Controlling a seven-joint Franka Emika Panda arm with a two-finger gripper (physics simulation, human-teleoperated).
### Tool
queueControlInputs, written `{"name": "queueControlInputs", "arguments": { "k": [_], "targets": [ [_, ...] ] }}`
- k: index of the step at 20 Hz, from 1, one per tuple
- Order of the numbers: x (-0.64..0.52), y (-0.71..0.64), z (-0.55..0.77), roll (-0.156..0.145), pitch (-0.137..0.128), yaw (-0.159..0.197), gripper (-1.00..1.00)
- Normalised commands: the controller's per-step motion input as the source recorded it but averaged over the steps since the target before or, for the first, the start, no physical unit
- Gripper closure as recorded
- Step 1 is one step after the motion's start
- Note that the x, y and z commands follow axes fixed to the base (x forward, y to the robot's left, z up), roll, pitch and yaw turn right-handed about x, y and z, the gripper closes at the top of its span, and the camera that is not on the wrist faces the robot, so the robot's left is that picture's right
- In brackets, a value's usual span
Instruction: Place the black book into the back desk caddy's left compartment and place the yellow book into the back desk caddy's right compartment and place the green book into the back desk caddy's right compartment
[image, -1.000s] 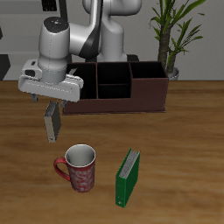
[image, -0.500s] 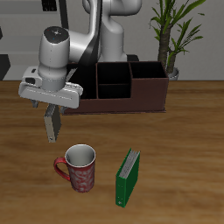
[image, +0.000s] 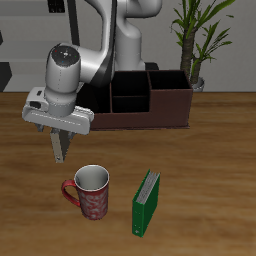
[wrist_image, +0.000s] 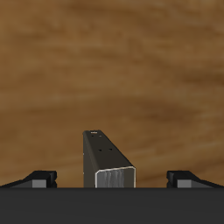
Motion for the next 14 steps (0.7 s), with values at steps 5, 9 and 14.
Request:
{"name": "queueControlInputs", "arguments": {
  "k": [5, 9, 14],
  "targets": [
    [0.00, -0.02, -0.12, -0.032, 0.026, -0.019, 1.00],
    [-0.02, 0.03, 0.05, 0.014, -0.003, -0.020, 1.00],
    [0.00, 0.01, 0.13, -0.016, -0.001, -0.015, 1.00]
  ]
}}
